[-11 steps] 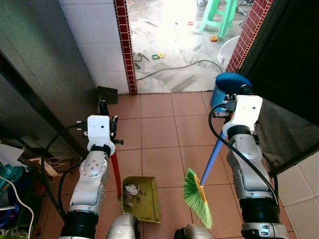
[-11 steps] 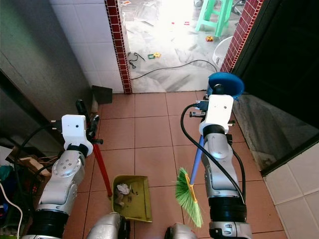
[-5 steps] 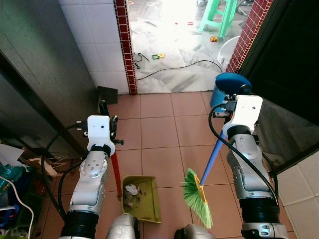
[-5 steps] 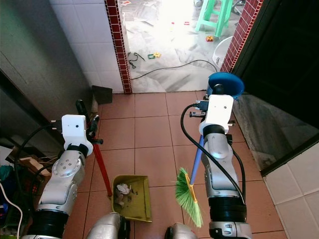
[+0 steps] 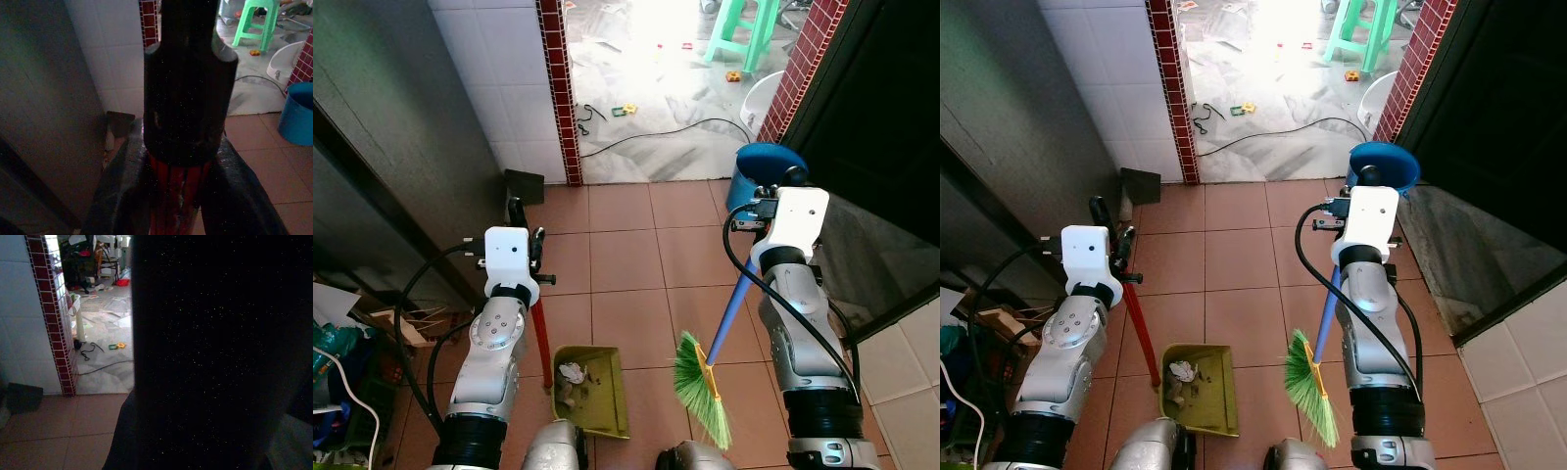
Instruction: Sweep floor
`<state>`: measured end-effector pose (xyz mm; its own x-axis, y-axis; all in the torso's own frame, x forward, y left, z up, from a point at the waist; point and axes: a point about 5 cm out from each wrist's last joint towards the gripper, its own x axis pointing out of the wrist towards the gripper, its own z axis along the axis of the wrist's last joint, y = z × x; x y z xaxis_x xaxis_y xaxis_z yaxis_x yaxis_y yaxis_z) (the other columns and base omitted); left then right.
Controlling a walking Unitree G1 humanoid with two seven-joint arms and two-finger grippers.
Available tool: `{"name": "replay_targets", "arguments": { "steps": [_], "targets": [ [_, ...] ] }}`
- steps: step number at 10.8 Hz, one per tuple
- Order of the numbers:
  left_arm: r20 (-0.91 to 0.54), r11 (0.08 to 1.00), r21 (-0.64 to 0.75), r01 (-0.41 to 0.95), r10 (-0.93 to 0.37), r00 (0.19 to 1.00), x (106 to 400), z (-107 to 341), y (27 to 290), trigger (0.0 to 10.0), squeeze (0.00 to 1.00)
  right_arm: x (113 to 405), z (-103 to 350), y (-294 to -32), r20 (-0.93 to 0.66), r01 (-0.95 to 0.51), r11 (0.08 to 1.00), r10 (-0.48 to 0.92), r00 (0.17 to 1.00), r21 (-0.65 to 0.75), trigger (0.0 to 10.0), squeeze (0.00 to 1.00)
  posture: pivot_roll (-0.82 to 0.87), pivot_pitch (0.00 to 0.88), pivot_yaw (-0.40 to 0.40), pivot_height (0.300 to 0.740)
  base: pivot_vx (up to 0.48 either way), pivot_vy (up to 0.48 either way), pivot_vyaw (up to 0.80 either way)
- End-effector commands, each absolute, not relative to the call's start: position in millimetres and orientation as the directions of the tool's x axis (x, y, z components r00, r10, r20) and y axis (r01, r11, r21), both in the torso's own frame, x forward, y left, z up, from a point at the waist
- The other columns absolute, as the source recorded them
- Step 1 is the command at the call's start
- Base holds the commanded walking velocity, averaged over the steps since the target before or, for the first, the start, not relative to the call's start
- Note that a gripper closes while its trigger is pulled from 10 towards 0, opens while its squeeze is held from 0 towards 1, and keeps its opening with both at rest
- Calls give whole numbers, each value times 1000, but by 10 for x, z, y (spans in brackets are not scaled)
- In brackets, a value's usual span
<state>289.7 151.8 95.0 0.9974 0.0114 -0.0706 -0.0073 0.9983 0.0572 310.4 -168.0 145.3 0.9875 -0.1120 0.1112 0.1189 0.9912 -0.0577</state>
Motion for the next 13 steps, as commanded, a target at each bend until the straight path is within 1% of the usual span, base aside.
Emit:
{"name": "replay_targets", "arguments": {
  "steps": [1, 3, 5, 13],
  "targets": [
    [-23, 1000, 27, 11, -11, 1000, 2863, 1109, 1444, 10000, 0, 3111, 1395, -1592, 79, 45, 996, -38, 996, -81, 10000, 0, -10, 94, -3, 740, 0, 0, 0],
    [-25, 1000, 11, 16, -16, 1000, 2862, 1105, 1442, 10000, 0, 3107, 1386, -1581, 74, 41, 996, -35, 997, -78, 10000, 0, -11, 95, -2, 740, 0, 0, 0],
    [-22, 999, 29, 19, -18, 1000, 2871, 1109, 1438, 10000, 0, 3114, 1391, -1573, 74, 33, 996, -27, 997, -79, 10000, 0, -13, 95, 0, 740, 0, 0, 0],
    [-24, 999, 31, 13, -13, 1000, 2879, 1103, 1437, 10000, 0, 3130, 1402, -1563, 75, 21, 996, -15, 997, -85, 10000, 0, -15, 91, -5, 740, 0, 0, 0]
  ]
}}
